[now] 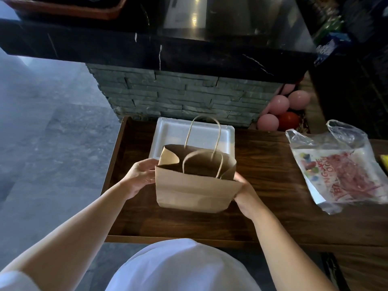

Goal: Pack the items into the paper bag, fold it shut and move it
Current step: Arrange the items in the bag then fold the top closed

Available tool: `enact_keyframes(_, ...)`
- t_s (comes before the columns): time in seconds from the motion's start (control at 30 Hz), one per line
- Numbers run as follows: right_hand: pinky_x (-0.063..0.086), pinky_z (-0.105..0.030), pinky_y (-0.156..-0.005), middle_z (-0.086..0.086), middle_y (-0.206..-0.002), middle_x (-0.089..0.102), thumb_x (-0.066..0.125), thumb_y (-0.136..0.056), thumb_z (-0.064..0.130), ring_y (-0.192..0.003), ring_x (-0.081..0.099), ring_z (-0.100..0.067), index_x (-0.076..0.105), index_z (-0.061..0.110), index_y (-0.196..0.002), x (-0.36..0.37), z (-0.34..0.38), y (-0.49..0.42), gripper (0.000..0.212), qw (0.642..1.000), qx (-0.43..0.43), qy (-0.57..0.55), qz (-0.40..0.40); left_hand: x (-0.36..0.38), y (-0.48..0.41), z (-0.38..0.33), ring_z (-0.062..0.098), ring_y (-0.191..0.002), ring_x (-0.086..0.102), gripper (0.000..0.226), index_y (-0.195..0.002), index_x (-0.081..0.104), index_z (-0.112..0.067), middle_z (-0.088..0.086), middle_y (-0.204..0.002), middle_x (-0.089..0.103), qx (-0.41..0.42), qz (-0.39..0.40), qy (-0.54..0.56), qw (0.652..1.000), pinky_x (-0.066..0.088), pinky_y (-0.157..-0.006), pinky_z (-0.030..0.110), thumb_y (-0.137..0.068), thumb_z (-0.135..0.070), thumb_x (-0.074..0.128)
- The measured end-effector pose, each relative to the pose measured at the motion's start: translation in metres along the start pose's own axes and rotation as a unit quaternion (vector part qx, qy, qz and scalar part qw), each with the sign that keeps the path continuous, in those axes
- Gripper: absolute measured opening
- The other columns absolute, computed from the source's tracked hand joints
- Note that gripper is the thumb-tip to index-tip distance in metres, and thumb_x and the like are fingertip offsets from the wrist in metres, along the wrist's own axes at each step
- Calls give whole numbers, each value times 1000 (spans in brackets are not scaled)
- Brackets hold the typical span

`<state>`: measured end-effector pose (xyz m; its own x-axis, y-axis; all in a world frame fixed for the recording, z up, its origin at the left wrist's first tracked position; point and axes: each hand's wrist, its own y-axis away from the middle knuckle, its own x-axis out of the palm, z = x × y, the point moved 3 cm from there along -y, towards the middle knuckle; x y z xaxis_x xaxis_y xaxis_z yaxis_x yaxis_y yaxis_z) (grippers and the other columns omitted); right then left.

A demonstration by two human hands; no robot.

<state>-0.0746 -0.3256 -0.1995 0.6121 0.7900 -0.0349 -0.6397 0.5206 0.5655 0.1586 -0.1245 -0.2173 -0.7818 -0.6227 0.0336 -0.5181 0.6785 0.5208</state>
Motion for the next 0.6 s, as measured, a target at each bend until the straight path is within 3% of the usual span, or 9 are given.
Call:
enact_keyframes(0.1,57,-39,-83,-5,-105,73,59,-95,16,-100,68,-25,70,23,-108,-9,4,15,18,999,-37,-8,16,-3,5,0,22,-107,68,33,-116,67,-24,3,-117,72,-21,-53,85,995,57,-71,29,-89,-5,68)
enact_keyframes(0.17,59,-30,-77,9,-102,74,62,-92,11,-97,70,-11,72,38,-101,-17,1,27,29,999,-34,-32,-2,-7,16,1,21,-99,72,23,-113,67,-18,6,-111,72,-33,-111,113,987,58,-62,23,-93,-7,63)
enact_keyframes(0.23,59,-32,-81,6,-105,74,63,-90,5,-100,70,-12,73,35,-100,-25,-10,34,33,999,-17,-48,-17,-8,29,7,18,-97,73,20,-108,69,-16,2,-105,74,-38,-134,98,985,59,-61,21,-97,-7,56)
enact_keyframes(0.33,54,-37,-92,3,-106,75,59,-87,-7,-106,67,-14,73,32,-102,-25,-25,42,44,999,11,-39,-14,-3,43,18,22,-107,65,31,-107,71,-20,1,-109,72,-46,-116,43,991,61,-81,34,-99,-1,49)
enact_keyframes(0.4,53,-21,-86,12,-105,75,59,-83,-13,-104,66,-2,72,39,-100,-15,-26,45,56,1000,9,-5,3,9,46,19,22,-106,66,33,-102,74,-27,4,-108,72,-43,-92,17,995,60,-86,37,-98,-2,52)
enact_keyframes(0.5,46,-3,-71,22,-99,73,61,-81,-12,-97,61,13,67,42,-99,5,-21,42,57,998,-4,53,20,26,46,17,12,-94,71,50,-83,77,-35,-6,-92,78,-17,-64,-52,996,57,-70,17,-95,6,51)
enact_keyframes(0.6,42,-8,-73,23,-99,69,69,-80,-2,-98,57,9,67,40,-97,9,-17,36,45,997,-11,70,0,29,49,15,-2,-97,68,66,-90,74,-40,-17,-98,76,-17,-35,-101,994,53,-70,10,-89,18,42)
